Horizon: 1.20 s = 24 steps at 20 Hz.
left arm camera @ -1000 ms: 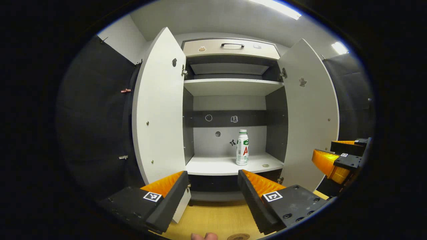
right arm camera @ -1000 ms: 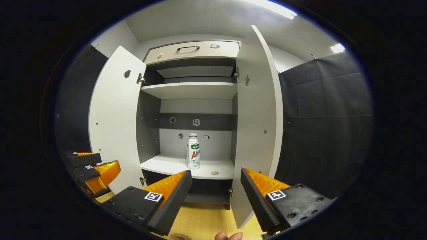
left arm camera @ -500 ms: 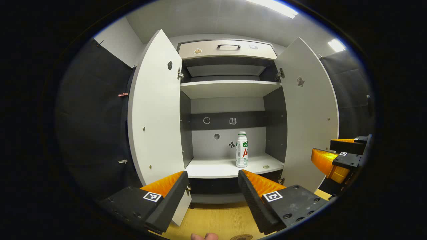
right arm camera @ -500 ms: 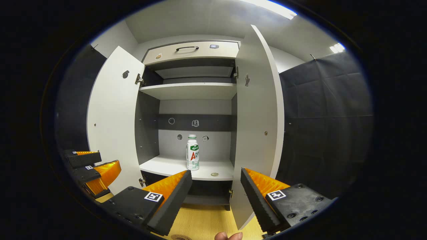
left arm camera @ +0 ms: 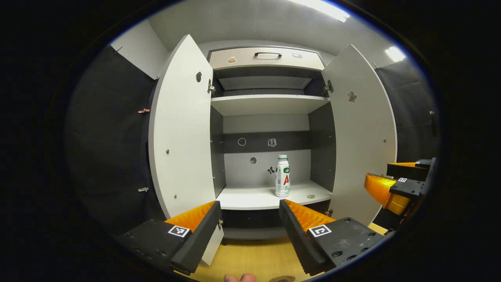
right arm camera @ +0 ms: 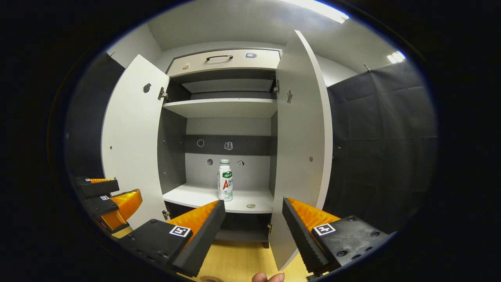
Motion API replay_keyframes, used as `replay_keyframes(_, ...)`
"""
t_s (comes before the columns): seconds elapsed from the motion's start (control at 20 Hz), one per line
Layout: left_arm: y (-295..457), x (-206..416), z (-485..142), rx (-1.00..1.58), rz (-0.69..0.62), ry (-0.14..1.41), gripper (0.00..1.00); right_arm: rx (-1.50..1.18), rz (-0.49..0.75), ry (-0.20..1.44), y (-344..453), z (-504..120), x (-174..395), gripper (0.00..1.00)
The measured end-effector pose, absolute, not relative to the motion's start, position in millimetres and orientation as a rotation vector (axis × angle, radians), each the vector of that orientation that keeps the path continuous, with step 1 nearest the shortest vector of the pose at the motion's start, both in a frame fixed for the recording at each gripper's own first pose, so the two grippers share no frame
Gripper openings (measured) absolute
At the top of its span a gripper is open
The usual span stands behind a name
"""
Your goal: Grasp the bottle in the cabinet with the left hand and place it on the coaster, then close the right door with the right hand and the left door with the left hand.
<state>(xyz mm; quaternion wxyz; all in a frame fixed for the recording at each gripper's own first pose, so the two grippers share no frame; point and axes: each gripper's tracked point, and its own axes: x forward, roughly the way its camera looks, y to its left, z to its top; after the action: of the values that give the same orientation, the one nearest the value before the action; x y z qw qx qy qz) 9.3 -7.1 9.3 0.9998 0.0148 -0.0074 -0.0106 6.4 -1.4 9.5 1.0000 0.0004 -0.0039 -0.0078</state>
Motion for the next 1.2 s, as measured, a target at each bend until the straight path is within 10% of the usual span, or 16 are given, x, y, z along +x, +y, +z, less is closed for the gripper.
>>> replay_keyframes(1.2, -143.9, 309.5, -14.9, 0.006, -0.126, 0.018, 0.95, 0.023, -0.034, -0.03, -139.5, 14.1, -13.7, 0.97)
